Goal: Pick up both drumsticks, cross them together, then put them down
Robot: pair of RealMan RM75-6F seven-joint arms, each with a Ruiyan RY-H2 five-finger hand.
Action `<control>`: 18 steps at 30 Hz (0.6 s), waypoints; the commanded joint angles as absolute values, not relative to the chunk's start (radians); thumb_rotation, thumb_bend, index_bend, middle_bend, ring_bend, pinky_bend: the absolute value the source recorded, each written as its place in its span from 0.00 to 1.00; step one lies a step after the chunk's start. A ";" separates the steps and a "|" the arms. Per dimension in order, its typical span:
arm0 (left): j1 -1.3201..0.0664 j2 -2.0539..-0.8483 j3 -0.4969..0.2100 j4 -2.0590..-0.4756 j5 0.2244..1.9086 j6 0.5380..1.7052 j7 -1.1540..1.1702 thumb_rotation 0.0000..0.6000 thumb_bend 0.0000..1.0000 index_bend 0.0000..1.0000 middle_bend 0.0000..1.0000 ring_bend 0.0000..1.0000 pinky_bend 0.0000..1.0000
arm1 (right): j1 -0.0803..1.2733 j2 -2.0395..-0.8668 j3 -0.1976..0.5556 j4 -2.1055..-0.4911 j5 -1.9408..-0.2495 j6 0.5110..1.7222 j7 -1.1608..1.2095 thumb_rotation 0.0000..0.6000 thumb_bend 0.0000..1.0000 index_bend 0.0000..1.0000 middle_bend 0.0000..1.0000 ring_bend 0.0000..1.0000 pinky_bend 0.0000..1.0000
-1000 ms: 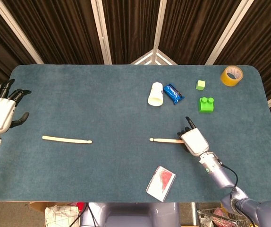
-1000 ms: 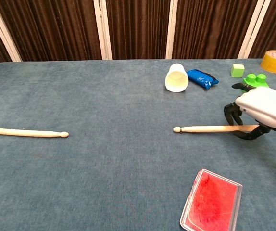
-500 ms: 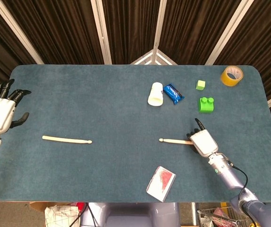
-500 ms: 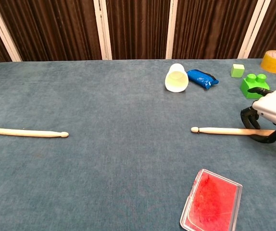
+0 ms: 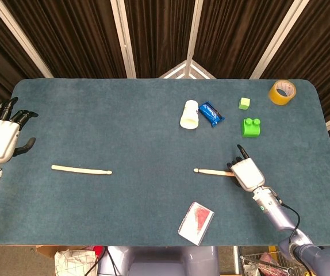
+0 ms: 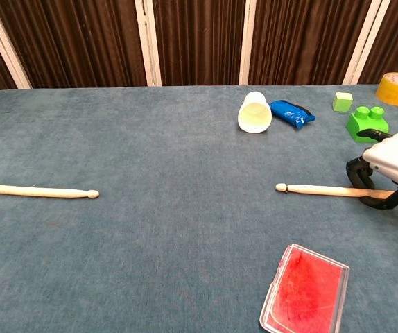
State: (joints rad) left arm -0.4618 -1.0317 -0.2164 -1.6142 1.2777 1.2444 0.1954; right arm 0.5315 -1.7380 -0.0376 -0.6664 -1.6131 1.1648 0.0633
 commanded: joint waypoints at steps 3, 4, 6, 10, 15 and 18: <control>-0.461 -1.028 -0.219 -1.619 1.275 1.247 0.195 1.00 0.43 0.29 0.29 0.01 0.05 | 0.532 -1.722 -0.017 -0.703 -1.588 1.148 0.033 1.00 0.46 0.61 0.60 0.43 0.01; -0.461 -1.027 -0.219 -1.619 1.274 1.247 0.195 1.00 0.43 0.29 0.29 0.01 0.05 | 0.532 -1.717 -0.012 -0.715 -1.581 1.144 0.026 1.00 0.46 0.59 0.59 0.42 0.01; -0.461 -1.027 -0.220 -1.619 1.271 1.247 0.196 1.00 0.43 0.30 0.29 0.01 0.05 | 0.532 -1.707 -0.004 -0.739 -1.572 1.140 0.015 1.00 0.46 0.55 0.58 0.42 0.01; -0.461 -1.027 -0.220 -1.618 1.269 1.246 0.194 1.00 0.43 0.30 0.29 0.01 0.05 | 0.537 -1.688 0.006 -0.781 -1.565 1.138 -0.005 1.00 0.46 0.52 0.57 0.42 0.01; -0.461 -1.027 -0.220 -1.617 1.269 1.246 0.190 1.00 0.43 0.30 0.29 0.01 0.05 | 0.542 -1.667 0.009 -0.819 -1.561 1.125 -0.028 1.00 0.46 0.51 0.56 0.41 0.01; -0.461 -1.026 -0.220 -1.617 1.269 1.247 0.189 1.00 0.43 0.31 0.29 0.01 0.05 | 0.544 -1.655 0.011 -0.846 -1.555 1.114 -0.049 1.00 0.46 0.50 0.56 0.40 0.01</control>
